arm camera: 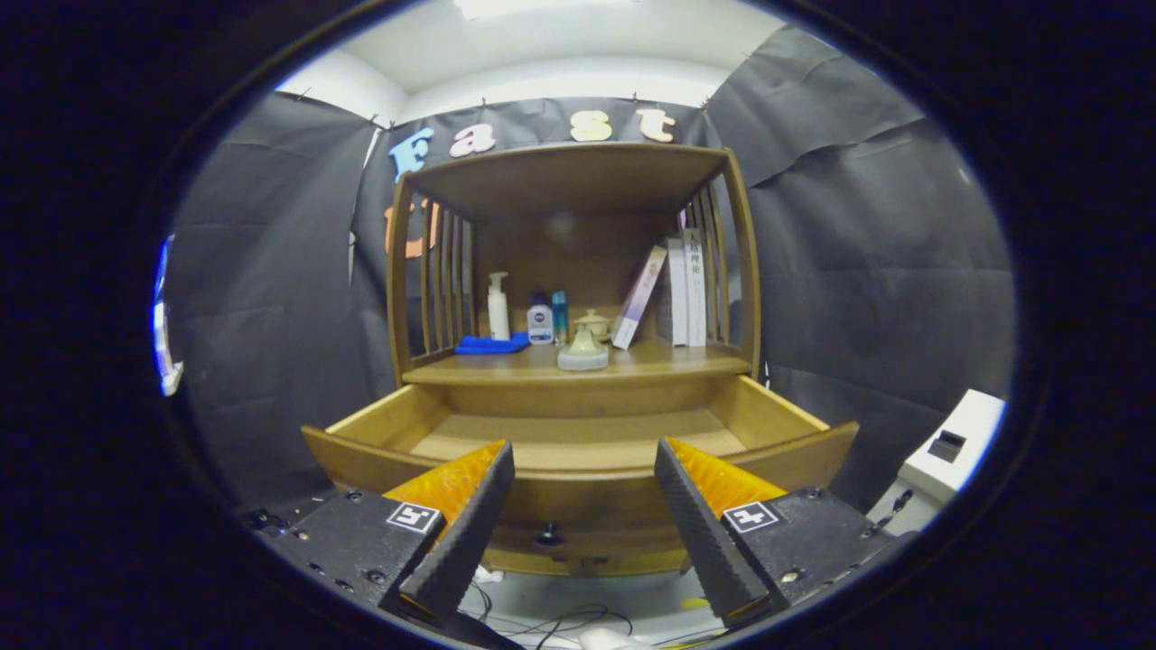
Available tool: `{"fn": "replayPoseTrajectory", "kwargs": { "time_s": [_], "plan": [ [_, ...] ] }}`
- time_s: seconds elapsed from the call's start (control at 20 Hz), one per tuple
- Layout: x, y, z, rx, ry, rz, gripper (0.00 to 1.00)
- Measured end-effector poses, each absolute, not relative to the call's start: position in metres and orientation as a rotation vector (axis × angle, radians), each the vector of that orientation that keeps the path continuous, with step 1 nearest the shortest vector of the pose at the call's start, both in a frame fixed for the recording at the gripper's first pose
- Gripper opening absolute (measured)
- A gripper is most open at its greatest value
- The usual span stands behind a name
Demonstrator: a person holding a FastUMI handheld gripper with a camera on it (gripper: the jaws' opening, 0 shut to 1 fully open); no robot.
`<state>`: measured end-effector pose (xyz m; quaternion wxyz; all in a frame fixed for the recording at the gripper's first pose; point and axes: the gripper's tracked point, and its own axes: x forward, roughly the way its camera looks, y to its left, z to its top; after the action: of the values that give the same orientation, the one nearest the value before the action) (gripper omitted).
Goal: Pull open the drawer, take out the items inside it, and place them on the countertop above the cabinet.
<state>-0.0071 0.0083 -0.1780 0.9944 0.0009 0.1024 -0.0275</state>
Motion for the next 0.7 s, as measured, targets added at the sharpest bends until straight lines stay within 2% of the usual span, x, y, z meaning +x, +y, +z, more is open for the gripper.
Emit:
{"fn": "replayPoseTrajectory", "kwargs": {
  "time_s": [0.3, 0.7],
  "plan": [
    [-0.006, 0.018, -0.224, -0.009, 0.274, -0.048, 0.99],
    [0.017, 0.020, -0.242, -0.023, 0.328, -0.058, 0.99]
  ]
}}
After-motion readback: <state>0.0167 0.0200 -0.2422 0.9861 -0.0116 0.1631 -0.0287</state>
